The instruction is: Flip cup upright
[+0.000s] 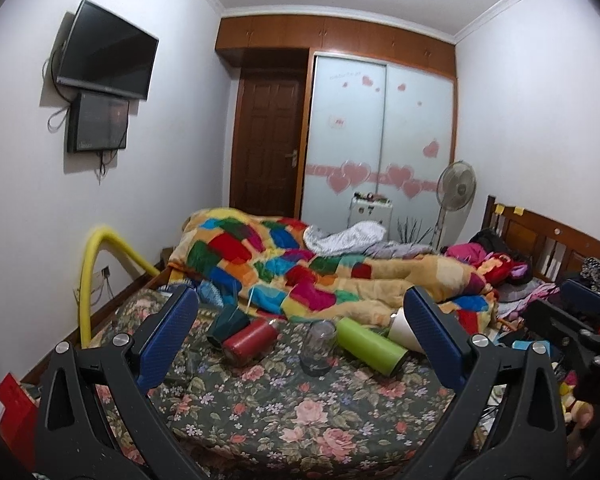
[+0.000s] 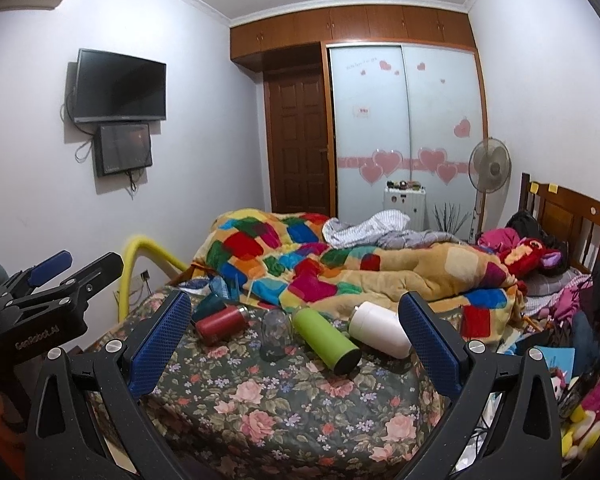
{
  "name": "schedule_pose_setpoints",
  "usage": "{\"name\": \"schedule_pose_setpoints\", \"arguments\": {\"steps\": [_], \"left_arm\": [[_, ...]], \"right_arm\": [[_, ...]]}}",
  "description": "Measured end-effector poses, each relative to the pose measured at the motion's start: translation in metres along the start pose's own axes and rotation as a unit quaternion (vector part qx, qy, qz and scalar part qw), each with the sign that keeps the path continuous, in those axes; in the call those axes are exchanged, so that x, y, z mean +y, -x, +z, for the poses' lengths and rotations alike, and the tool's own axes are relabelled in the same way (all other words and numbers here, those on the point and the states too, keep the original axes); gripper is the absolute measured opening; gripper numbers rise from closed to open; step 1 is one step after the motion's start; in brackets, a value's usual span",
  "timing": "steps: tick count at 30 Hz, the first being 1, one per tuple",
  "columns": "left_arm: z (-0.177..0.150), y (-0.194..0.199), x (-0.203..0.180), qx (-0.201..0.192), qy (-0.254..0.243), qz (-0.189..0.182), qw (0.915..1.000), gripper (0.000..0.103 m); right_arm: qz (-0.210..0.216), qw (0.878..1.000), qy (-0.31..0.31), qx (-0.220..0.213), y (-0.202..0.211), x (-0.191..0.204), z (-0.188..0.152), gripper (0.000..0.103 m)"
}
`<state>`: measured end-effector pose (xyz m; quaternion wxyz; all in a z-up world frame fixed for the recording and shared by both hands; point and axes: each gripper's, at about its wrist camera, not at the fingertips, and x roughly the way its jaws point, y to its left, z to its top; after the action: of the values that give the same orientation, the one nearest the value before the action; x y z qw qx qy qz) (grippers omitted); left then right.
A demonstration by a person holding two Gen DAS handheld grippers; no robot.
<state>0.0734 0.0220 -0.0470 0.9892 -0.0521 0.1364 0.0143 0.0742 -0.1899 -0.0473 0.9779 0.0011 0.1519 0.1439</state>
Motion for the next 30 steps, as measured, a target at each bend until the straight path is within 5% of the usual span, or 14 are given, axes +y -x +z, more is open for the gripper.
{"name": "schedule_pose_setpoints", "arguments": {"steps": [8,17,30], "left_arm": [[-0.036,-0.110,0.027,0.117,-0.022,0.010,0.9928,0.103],[-0.083,-0.251,0.072,0.260,-0.018,-0.022,0.9651,0.092],[-0.107,-0.344,0.096,0.349,-0.048,-0.047,0.9346,0.078]], "right_arm": [[-0.015,0.998,-0.006,0.058,-0.051,-0.009,-0.013,0.103],[-0.033,0.992,-0.020,0.118,-0.111,-0.027,-0.026,0.103],[-0.039,0.987,-0.019,0.156,-0.167,-0.029,-0.039,0.103]]}}
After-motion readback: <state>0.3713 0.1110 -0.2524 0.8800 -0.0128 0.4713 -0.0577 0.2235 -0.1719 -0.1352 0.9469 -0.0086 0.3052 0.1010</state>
